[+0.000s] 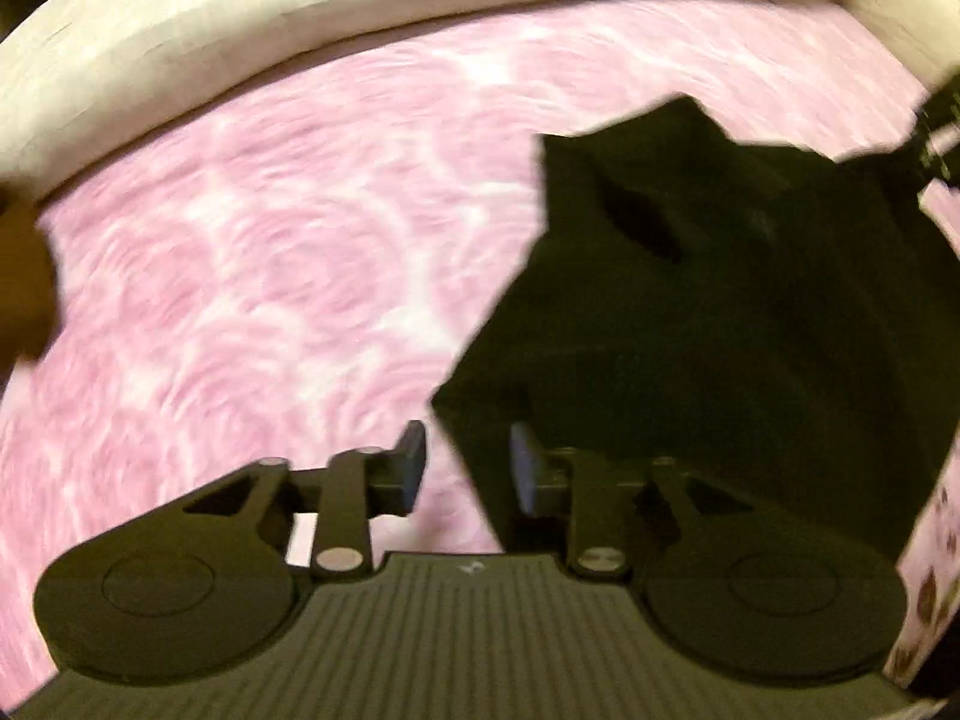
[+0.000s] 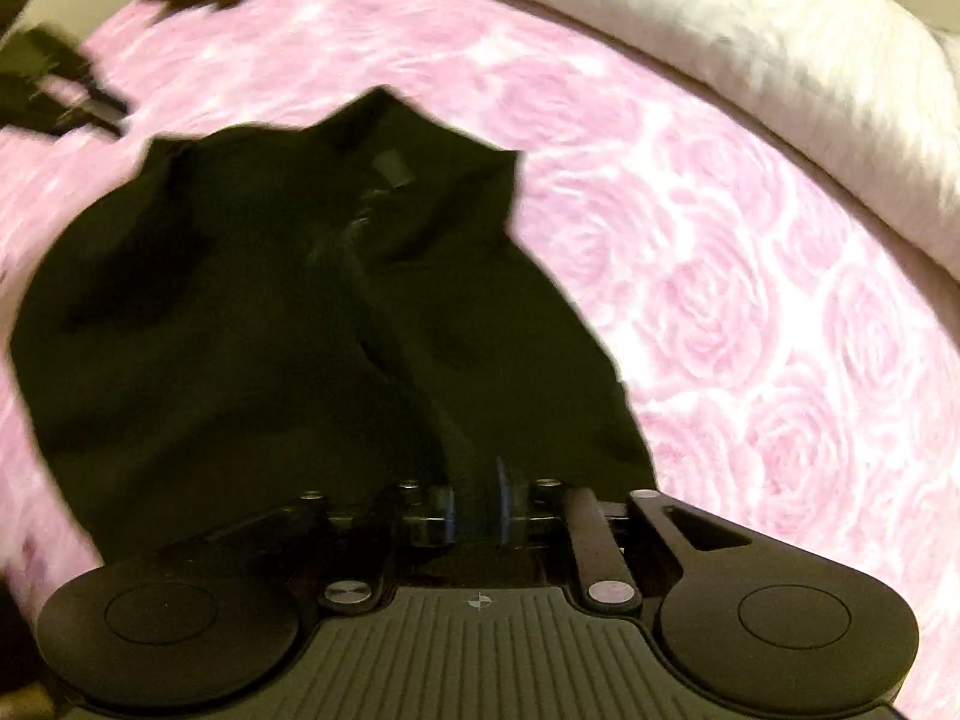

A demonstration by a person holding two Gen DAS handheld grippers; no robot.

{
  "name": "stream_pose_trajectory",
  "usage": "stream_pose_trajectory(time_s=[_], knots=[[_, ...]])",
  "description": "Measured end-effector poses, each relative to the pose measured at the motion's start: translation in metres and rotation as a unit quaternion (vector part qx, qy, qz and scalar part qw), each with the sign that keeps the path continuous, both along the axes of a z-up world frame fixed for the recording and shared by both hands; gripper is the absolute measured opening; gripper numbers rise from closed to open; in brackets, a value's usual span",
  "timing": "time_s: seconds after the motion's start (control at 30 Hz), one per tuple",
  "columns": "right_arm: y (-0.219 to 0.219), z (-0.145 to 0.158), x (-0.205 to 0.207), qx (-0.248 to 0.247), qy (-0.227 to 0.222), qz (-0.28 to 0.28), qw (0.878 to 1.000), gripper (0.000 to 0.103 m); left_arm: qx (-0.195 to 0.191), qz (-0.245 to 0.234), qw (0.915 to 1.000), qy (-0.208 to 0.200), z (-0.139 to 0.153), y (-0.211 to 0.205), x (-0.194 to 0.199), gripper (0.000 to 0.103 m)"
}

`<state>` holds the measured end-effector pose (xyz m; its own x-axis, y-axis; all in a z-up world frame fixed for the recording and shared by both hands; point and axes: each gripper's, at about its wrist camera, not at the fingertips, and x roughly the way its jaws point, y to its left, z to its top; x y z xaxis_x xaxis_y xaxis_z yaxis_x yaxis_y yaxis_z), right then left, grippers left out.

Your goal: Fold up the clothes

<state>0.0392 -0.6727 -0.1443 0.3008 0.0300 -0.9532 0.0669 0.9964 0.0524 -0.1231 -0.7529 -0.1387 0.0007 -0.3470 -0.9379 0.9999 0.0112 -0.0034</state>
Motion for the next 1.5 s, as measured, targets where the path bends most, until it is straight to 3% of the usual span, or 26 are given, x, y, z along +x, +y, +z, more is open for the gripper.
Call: stream_pose_trajectory(time_s=[0.03, 0.13, 0.27, 0.43, 0.5, 0.57, 0.63, 0.67, 0.7, 0.73, 0.83, 0.97, 1.07, 1.17, 1.27, 1.4, 1.5], knots=[[-0.005, -0.003, 0.000, -0.001, -0.013, -0.019, 1.000, 0.034, -0.002, 0.010, 0.9999, 0.008, 0.001, 0.006, 0.001, 0.033], [-0.024, -0.006, -0.008, 0.028, -0.045, -0.088, 0.995, 0.045, -0.010, 0.031, 0.9988, 0.038, -0.002, 0.019, -0.004, 0.043], [-0.046, -0.007, -0.032, 0.066, -0.073, -0.158, 0.983, 0.052, -0.018, 0.027, 0.9967, 0.074, -0.018, 0.024, -0.025, 0.048], [-0.045, -0.025, -0.057, 0.087, -0.070, -0.176, 0.978, 0.054, -0.006, -0.018, 0.9988, 0.046, -0.054, -0.001, -0.054, 0.048], [-0.042, -0.037, -0.061, 0.092, -0.059, -0.172, 0.979, 0.055, 0.008, -0.035, 0.9989, 0.028, -0.067, -0.010, -0.060, 0.040], [-0.039, -0.049, -0.064, 0.095, -0.056, -0.170, 0.979, 0.055, 0.010, -0.028, 0.9992, 0.026, -0.072, -0.013, -0.058, 0.010], [-0.039, -0.058, -0.065, 0.102, -0.067, -0.175, 0.977, 0.054, 0.006, -0.014, 0.9995, 0.027, -0.073, -0.013, -0.053, 0.008], [-0.040, -0.061, -0.066, 0.106, -0.073, -0.183, 0.975, 0.054, 0.002, -0.005, 0.9995, 0.031, -0.071, -0.011, -0.050, 0.006], [-0.043, -0.062, -0.067, 0.109, -0.075, -0.195, 0.972, 0.042, -0.003, 0.002, 0.9994, 0.034, -0.068, -0.007, -0.046, 0.006], [-0.045, -0.064, -0.067, 0.112, -0.077, -0.206, 0.969, 0.019, -0.009, 0.010, 0.9993, 0.036, -0.064, -0.002, -0.043, 0.005], [-0.048, -0.053, -0.076, 0.121, -0.084, -0.224, 0.963, 0.009, -0.044, 0.055, 0.9954, 0.064, -0.040, 0.017, -0.025, 0.005], [-0.051, -0.008, -0.089, 0.118, -0.120, -0.219, 0.961, 0.008, -0.117, 0.103, 0.9797, 0.126, -0.001, 0.037, 0.001, 0.005], [-0.058, 0.026, -0.089, 0.115, -0.166, -0.226, 0.953, 0.007, -0.161, 0.131, 0.9684, 0.139, 0.019, 0.036, 0.020, 0.005], [-0.066, 0.043, -0.072, 0.109, -0.200, -0.229, 0.946, 0.007, -0.179, 0.159, 0.9600, 0.145, 0.020, 0.021, 0.042, 0.005], [-0.080, 0.031, -0.041, 0.107, -0.205, -0.234, 0.944, 0.007, -0.164, 0.162, 0.9636, 0.135, 0.001, -0.003, 0.052, 0.005], [-0.094, -0.015, -0.001, 0.100, -0.180, -0.244, 0.948, 0.007, -0.136, 0.170, 0.9678, 0.127, -0.035, -0.030, 0.060, 0.005], [-0.100, -0.029, 0.012, 0.092, -0.179, -0.251, 0.947, 0.007, -0.141, 0.171, 0.9665, 0.129, -0.035, -0.030, 0.067, 0.005]])
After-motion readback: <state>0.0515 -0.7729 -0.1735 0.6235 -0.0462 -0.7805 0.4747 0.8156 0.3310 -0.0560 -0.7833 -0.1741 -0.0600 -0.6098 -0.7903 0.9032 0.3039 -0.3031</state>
